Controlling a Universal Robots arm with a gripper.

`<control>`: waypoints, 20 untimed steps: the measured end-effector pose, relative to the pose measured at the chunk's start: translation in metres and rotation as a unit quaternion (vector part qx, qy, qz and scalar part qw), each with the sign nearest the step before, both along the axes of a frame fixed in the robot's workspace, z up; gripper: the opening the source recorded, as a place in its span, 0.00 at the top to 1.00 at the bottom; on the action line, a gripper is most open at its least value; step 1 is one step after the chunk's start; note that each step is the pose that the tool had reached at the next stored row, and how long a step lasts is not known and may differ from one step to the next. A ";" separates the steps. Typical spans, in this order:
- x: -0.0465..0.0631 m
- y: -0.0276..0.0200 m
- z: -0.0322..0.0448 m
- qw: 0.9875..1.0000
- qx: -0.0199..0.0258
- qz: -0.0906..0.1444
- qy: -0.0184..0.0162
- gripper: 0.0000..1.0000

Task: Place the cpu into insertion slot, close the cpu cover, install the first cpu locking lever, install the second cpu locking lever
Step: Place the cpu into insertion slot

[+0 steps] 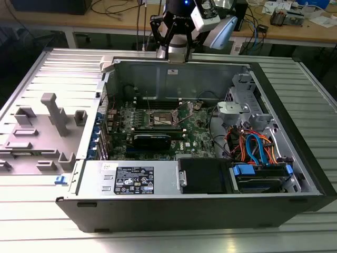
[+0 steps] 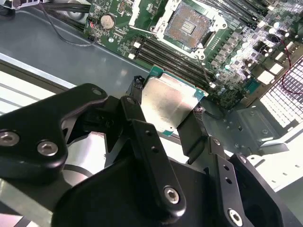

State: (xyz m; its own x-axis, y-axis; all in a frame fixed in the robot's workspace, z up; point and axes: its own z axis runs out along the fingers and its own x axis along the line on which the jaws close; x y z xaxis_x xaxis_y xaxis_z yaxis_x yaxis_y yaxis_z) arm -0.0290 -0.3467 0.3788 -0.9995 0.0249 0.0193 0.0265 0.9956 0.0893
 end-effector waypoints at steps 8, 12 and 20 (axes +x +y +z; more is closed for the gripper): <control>0.000 -0.0015 -0.0007 0.999 0.000 -0.033 0.000 0.45; 0.000 -0.0015 -0.0008 0.999 0.000 -0.034 0.000 0.45; 0.000 -0.0015 -0.0008 0.999 0.000 -0.034 0.000 0.45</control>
